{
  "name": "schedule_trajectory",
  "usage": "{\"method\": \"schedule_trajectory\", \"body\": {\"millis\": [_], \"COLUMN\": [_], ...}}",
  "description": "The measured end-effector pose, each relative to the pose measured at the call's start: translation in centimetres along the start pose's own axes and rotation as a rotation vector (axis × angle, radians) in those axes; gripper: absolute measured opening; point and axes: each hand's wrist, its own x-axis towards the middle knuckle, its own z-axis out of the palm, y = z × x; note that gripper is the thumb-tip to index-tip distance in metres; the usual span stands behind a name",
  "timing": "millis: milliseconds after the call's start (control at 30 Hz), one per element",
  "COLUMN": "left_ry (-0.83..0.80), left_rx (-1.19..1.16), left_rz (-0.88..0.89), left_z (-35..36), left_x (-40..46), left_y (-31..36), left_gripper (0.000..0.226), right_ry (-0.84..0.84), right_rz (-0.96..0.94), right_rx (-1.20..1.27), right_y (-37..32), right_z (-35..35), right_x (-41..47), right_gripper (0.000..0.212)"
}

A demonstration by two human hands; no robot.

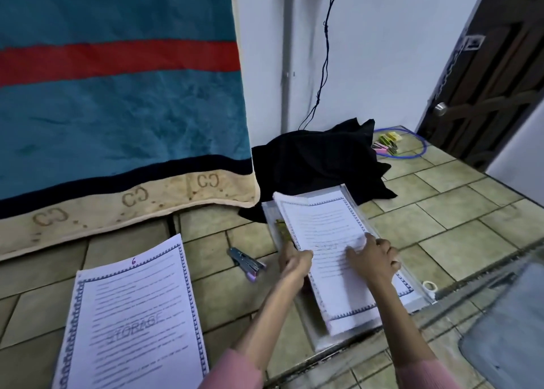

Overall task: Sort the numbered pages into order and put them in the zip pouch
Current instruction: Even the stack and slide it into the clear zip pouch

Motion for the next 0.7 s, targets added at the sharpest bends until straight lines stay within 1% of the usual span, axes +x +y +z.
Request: {"method": "schedule_trajectory", "body": {"millis": [67,133,200,233,300,400,467,533,633,700], "left_ry": [-0.078,-0.141,-0.201,-0.193,-0.054,0.242,0.427,0.581,0.73,0.729], "left_rx": [-0.073,-0.14,-0.189,-0.187,-0.129,-0.032,0.034,0.103,0.136,0.157], "left_rz": [0.038,0.103,0.161,0.188,0.245,0.254,0.204,0.089,-0.033,-0.134], "left_z": [-0.2,-1.6,-4.5,-6.4,-11.0,-18.1,-22.6,-26.7,-30.4,-31.0], "left_x": [-0.3,-1.5,-3.1,-3.6,-4.6,-5.9,-7.1,-7.9,-8.6,-9.0], "left_y": [0.3,1.1,2.0,2.3,2.4,1.3,-0.8,-3.4,-6.5,-7.7], "left_gripper": [0.018,0.031,0.033,0.032,0.034,0.04,0.037,0.035,0.025,0.026], "right_ry": [0.053,0.141,0.178,0.174,0.122,-0.005,-0.147,-0.283,-0.41,-0.432], "right_rz": [-0.001,-0.023,-0.092,-0.141,-0.261,-0.435,-0.534,-0.604,-0.658,-0.661], "right_rx": [0.05,0.151,0.346,0.44,0.574,0.664,0.682,0.661,0.596,0.545], "right_y": [-0.2,-0.6,-1.8,-2.7,-5.1,-9.5,-12.1,-14.2,-15.9,-16.3], "right_z": [-0.5,-1.2,-1.9,-2.1,-1.9,0.7,3.5,6.1,9.2,11.2], "right_x": [0.2,0.0,-1.2,-2.1,-4.5,-8.7,-12.0,-15.2,-18.8,-20.0], "right_gripper": [0.064,0.061,0.052,0.045,0.029,0.014,0.011,0.008,0.008,0.006]}}
